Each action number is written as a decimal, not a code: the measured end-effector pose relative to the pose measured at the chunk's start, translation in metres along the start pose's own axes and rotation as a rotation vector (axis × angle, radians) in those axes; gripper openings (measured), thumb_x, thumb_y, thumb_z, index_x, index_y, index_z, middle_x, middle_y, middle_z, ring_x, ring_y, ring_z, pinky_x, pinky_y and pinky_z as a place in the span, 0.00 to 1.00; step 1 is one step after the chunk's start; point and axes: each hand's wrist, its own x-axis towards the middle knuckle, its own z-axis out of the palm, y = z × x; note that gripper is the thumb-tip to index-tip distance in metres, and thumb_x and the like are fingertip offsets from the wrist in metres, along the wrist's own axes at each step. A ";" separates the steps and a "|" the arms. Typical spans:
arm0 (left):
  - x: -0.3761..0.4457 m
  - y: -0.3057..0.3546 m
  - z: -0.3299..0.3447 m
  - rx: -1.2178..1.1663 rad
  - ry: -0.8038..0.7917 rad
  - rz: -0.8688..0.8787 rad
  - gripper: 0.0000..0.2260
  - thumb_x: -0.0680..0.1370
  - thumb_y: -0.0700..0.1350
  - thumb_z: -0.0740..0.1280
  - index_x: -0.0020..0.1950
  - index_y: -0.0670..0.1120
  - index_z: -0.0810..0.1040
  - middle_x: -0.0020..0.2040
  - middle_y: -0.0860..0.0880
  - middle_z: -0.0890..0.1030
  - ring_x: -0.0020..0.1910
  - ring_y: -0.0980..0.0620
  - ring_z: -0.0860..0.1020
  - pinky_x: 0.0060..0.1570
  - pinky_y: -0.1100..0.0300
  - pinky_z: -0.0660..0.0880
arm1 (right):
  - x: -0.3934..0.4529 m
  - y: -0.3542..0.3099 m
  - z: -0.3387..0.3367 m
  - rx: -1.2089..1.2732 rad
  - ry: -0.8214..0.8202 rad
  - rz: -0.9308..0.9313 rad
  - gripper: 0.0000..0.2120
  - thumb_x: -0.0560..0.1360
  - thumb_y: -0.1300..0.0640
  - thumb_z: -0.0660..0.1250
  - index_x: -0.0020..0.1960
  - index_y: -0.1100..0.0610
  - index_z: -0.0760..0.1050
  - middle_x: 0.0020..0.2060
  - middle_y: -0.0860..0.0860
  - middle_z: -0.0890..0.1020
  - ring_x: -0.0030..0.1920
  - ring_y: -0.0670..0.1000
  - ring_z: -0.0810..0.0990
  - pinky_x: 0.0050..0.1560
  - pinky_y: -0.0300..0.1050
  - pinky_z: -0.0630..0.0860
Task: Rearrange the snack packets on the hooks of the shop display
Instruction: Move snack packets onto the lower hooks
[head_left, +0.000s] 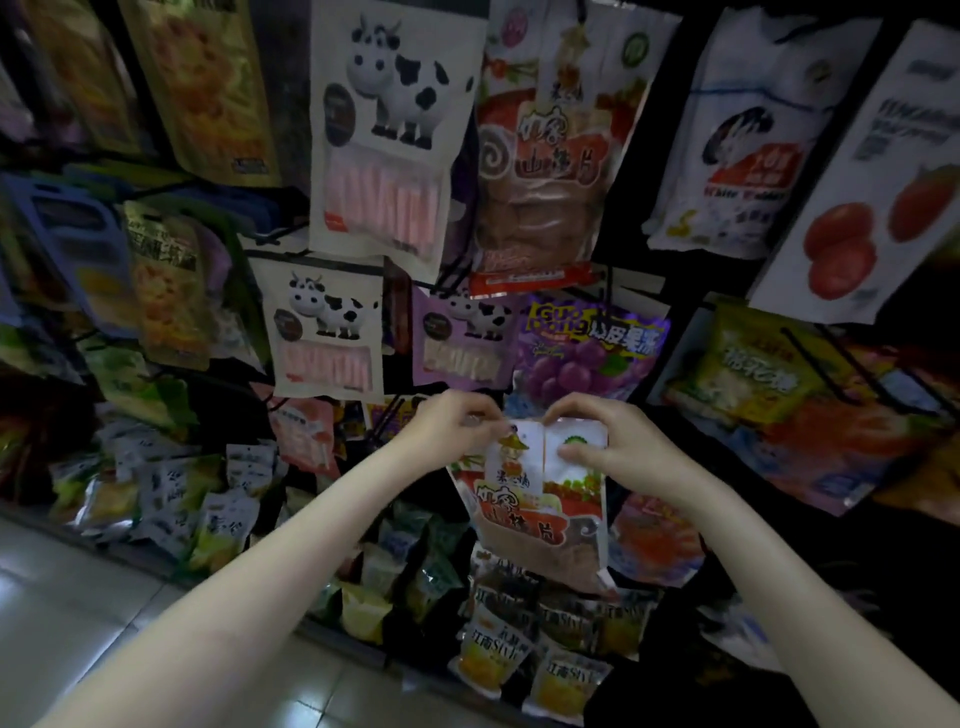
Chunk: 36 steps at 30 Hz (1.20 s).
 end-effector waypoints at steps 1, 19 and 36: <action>0.002 0.002 0.004 -0.004 -0.026 0.005 0.05 0.77 0.49 0.66 0.43 0.50 0.79 0.40 0.57 0.78 0.42 0.60 0.76 0.43 0.65 0.70 | -0.003 0.004 -0.003 -0.016 -0.019 0.006 0.11 0.75 0.60 0.67 0.51 0.44 0.73 0.48 0.32 0.74 0.49 0.25 0.69 0.46 0.24 0.67; 0.028 0.032 0.058 -0.197 -0.086 0.066 0.08 0.78 0.46 0.65 0.38 0.52 0.77 0.36 0.58 0.77 0.35 0.67 0.74 0.38 0.70 0.68 | -0.020 0.040 -0.012 -0.334 0.142 0.177 0.10 0.78 0.52 0.63 0.52 0.56 0.79 0.46 0.49 0.82 0.48 0.47 0.77 0.52 0.45 0.74; 0.013 -0.072 0.121 -0.094 -0.271 -0.326 0.06 0.78 0.37 0.63 0.48 0.44 0.78 0.47 0.44 0.80 0.52 0.46 0.78 0.53 0.54 0.74 | -0.059 0.125 0.077 -0.230 -0.204 0.377 0.11 0.79 0.54 0.61 0.51 0.58 0.80 0.44 0.52 0.83 0.34 0.40 0.75 0.35 0.26 0.65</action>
